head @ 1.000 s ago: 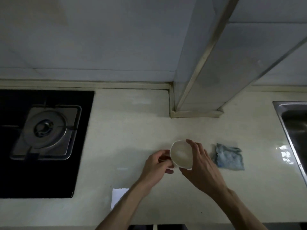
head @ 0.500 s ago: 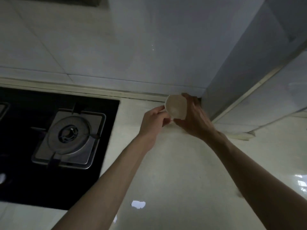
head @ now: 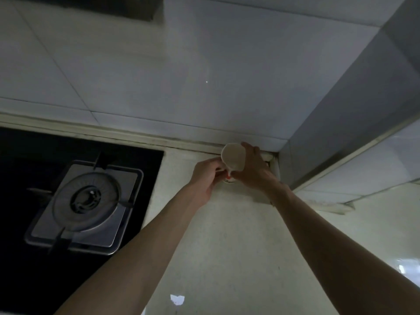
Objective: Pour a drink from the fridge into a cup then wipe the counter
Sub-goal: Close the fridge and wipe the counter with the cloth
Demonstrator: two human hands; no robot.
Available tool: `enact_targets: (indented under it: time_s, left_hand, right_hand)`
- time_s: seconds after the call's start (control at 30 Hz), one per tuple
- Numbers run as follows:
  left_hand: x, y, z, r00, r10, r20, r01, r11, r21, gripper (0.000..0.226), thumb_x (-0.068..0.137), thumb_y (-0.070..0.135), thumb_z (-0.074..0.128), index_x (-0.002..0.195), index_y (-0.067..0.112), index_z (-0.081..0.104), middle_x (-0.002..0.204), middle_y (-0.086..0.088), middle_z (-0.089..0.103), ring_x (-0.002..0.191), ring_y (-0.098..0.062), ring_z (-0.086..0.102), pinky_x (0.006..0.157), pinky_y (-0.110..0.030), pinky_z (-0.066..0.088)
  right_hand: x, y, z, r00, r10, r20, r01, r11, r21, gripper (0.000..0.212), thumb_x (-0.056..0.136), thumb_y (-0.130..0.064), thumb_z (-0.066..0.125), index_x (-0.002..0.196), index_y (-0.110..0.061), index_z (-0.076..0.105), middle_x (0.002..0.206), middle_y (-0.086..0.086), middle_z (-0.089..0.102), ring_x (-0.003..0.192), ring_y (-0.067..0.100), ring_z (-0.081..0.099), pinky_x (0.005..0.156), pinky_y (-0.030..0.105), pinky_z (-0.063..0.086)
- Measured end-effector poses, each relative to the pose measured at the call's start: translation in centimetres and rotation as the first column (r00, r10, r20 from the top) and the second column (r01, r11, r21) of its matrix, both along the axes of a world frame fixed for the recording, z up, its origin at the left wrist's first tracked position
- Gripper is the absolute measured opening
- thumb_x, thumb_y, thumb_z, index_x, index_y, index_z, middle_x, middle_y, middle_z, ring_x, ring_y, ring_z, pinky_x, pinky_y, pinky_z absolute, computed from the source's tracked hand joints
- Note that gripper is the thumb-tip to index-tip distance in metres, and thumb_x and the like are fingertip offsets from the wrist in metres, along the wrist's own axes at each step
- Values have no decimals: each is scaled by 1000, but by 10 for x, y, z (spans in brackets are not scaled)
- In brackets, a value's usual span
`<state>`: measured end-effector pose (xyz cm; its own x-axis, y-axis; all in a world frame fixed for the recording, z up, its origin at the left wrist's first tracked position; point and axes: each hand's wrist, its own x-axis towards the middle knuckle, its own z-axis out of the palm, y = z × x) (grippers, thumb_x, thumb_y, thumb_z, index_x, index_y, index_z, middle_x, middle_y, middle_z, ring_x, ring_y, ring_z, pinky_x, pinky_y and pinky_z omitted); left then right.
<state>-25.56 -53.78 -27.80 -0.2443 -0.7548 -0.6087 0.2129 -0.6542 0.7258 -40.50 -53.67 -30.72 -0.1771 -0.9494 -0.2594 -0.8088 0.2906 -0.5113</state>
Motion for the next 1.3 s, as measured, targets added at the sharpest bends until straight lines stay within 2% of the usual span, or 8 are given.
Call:
enact_targets:
  time_s: [0.23, 0.37, 0.5, 0.67, 0.8, 1.03, 1.17, 1.3]
  left_hand:
    - [11, 6, 12, 1000, -5, 18, 5, 1000, -10, 19, 88, -7, 50, 78, 2, 64, 83, -14, 64, 82, -25, 61, 92, -39, 52]
    - [26, 9, 30, 989, 4, 150, 13, 994, -110, 14, 91, 0, 52, 95, -1, 65, 89, -16, 66, 86, -31, 65, 84, -41, 56]
    - [35, 38, 47, 934, -93, 346, 203, 933, -298, 18, 87, 0, 52, 89, -1, 70, 83, -14, 72, 74, -26, 68, 74, -40, 58]
    - [22, 102, 43, 832, -361, 422, 485, 842, -237, 16, 89, -1, 53, 90, -2, 68, 80, -17, 69, 68, -26, 65, 67, -35, 55]
    - [-1, 158, 29, 616, -545, 569, 749, 628, -210, 13, 89, 10, 58, 87, 12, 70, 81, -6, 73, 71, -21, 70, 71, -33, 57]
    - [-43, 234, -4, -12, -347, 938, 995, -97, -23, 25, 95, 25, 43, 109, 12, 59, 115, -7, 60, 103, -26, 57, 84, -33, 44]
    - [-60, 287, -26, -114, -411, 904, 983, -178, 43, 26, 95, 21, 42, 110, 5, 56, 118, -16, 58, 106, -31, 55, 83, -36, 40]
    - [-88, 344, -43, -104, -454, 885, 992, -109, 61, 32, 97, 26, 41, 117, 5, 56, 122, -15, 55, 110, -32, 54, 88, -37, 41]
  right_hand:
    - [-3, 14, 21, 1000, 25, 0, -25, 999, 32, 105, 72, -29, 82, 152, -17, 15, 147, 13, 30, 131, 33, 41, 94, 35, 40]
    - [-18, 47, 49, 994, 76, -82, -80, 995, -51, 79, 84, -24, 73, 148, -10, 30, 147, 16, 36, 131, 32, 44, 104, 35, 37]
    - [-36, 120, 65, 992, 67, -105, -77, 993, -90, 45, 92, -26, 62, 133, -13, 50, 133, 9, 50, 108, 25, 60, 94, 35, 49]
    - [-64, 254, 31, 993, -27, -116, 37, 995, 88, 34, 93, -31, 59, 125, -22, 54, 129, -2, 50, 110, 13, 57, 94, 36, 51]
    - [-75, 345, 12, 980, -165, -111, 187, 955, 229, 34, 93, -30, 59, 126, -22, 54, 127, -4, 53, 109, 13, 59, 93, 29, 49]
    - [-95, 406, -4, 972, -209, -108, 232, 925, 302, 39, 96, -32, 53, 134, -23, 50, 138, -4, 49, 122, 12, 53, 102, 26, 43]
    - [-123, 405, -6, 984, -146, -100, 170, 941, 293, 48, 98, -33, 51, 143, -20, 41, 150, -3, 40, 134, 15, 42, 109, 27, 33]
    - [-157, 400, -8, 994, -53, -96, 75, 968, 241, 49, 96, -28, 55, 141, -15, 43, 148, 5, 43, 133, 22, 43, 109, 30, 34]
